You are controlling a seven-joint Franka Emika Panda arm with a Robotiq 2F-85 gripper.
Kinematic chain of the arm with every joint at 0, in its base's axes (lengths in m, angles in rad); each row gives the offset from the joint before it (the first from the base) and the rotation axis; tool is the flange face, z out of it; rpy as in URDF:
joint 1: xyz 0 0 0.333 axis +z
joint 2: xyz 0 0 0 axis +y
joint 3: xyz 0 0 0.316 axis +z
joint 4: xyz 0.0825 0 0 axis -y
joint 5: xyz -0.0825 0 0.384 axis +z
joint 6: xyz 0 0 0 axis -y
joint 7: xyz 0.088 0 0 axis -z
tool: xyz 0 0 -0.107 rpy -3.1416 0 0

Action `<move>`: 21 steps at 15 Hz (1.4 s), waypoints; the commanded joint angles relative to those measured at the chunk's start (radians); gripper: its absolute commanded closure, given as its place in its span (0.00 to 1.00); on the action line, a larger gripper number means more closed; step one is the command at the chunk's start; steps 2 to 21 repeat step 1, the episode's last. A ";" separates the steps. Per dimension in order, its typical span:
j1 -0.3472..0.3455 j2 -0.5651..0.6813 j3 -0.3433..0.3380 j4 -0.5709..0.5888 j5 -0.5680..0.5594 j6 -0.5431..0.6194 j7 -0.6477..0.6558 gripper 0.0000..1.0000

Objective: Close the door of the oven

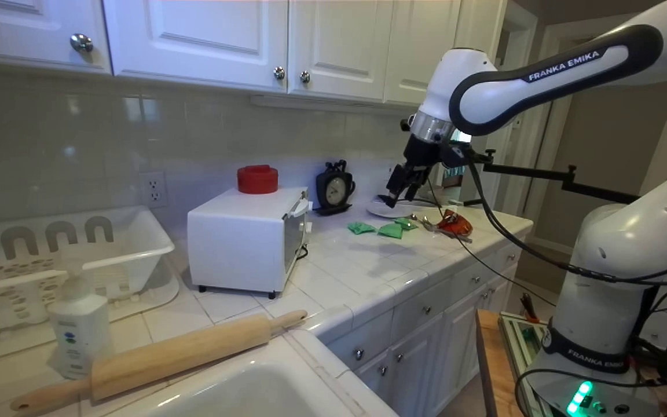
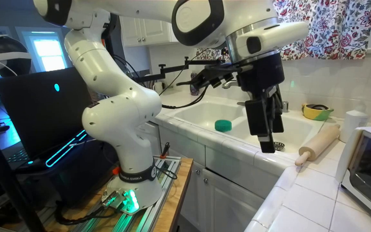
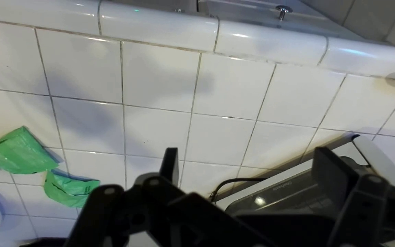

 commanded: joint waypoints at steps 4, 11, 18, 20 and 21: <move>0.053 0.006 -0.049 0.002 -0.047 -0.002 0.035 0.00; 0.053 0.006 -0.049 0.002 -0.047 -0.002 0.035 0.00; 0.053 0.006 -0.049 0.002 -0.047 -0.002 0.035 0.00; 0.053 0.006 -0.049 0.002 -0.047 -0.002 0.035 0.00; 0.053 0.006 -0.049 0.002 -0.047 -0.002 0.035 0.00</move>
